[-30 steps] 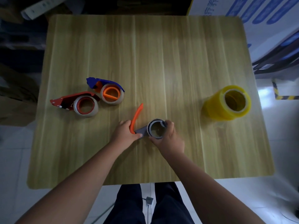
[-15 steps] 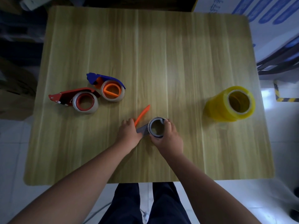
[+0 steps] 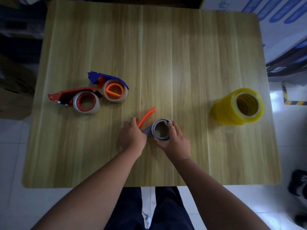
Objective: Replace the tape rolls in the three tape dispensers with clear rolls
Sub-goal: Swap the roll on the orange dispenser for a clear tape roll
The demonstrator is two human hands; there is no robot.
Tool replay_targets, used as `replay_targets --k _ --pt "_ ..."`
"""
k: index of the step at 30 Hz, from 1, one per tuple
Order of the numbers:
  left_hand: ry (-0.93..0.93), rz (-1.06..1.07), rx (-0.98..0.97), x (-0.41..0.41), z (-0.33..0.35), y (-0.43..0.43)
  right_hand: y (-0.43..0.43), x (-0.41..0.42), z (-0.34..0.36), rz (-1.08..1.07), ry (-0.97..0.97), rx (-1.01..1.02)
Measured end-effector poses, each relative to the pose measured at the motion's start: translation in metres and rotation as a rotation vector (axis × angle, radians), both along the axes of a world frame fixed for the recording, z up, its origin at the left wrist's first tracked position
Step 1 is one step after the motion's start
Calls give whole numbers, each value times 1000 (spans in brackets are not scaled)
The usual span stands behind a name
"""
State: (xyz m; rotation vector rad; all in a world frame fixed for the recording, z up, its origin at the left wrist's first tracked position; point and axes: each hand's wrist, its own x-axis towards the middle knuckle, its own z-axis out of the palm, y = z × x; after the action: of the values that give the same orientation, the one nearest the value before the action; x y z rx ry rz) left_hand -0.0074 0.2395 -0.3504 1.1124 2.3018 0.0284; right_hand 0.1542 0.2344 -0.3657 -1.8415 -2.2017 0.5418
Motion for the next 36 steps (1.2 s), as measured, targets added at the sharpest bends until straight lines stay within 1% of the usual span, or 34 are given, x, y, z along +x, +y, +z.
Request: replay_targets --k 7,12,18,22,26,31,34,36 --pt "26 -19 -30 1 3 2 1 -4 3 -25 34 12" --pt "38 -45 -5 -1 4 0 2 -4 10 -11 53 7" --pt "40 -74 39 -1 4 -2 1 0 33 -45 176 13" --pt "27 -96 14 -3 2 1 10 8 62 -119 226 95" --pt "7 -111 48 -4 1 0 34 29 72 -275 237 -22" --pt "-35 -139 126 -9 -4 -4 58 55 45 -460 215 -204" --pt "-63 -131 206 -16 -8 -6 65 62 35 -506 172 -304" --pt "-78 -134 236 -21 -10 -7 64 65 31 -493 135 -343"
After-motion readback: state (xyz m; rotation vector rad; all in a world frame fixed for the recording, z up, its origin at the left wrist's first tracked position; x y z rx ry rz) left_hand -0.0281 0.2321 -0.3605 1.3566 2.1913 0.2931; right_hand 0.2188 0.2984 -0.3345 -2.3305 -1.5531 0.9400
